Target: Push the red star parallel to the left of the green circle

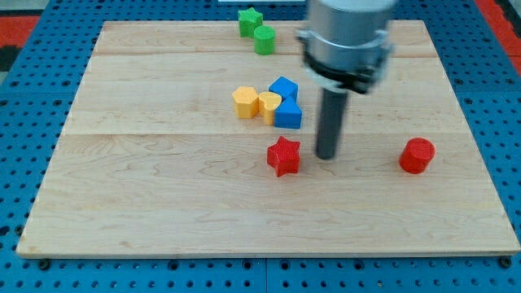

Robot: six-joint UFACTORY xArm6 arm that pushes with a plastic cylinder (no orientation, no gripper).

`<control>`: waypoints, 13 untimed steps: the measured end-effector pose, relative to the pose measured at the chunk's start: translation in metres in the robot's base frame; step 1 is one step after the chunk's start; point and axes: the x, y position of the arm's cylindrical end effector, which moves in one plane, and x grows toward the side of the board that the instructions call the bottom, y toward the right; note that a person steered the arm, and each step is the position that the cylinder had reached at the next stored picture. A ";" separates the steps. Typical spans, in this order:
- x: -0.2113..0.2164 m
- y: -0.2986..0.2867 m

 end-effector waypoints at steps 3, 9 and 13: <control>-0.037 -0.190; -0.206 -0.277; -0.202 -0.163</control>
